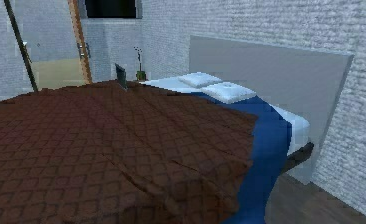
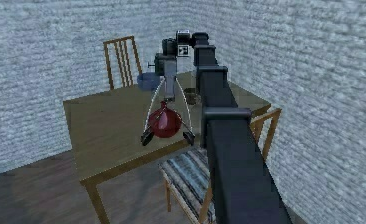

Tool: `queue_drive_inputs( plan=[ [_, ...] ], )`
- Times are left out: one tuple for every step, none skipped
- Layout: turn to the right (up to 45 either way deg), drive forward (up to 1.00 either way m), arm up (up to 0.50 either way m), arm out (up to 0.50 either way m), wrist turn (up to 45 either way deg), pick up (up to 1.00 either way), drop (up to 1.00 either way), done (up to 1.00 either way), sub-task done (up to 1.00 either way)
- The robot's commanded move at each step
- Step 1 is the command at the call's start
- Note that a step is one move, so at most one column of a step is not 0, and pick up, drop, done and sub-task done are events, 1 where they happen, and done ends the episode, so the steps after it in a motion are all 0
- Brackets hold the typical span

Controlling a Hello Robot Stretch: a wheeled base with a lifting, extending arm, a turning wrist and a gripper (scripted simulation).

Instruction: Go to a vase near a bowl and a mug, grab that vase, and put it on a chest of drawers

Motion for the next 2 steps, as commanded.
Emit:
queue_drive_inputs(
  plan=[
    [0.0, 0.0, 0.0, 0.0, 45.0, 0.0, 0.0, 0.0, 0.0],
    [0.0, 0.0, 0.0, 0.0, 45.0, 0.0, 0.0, 0.0, 0.0]
  ],
)
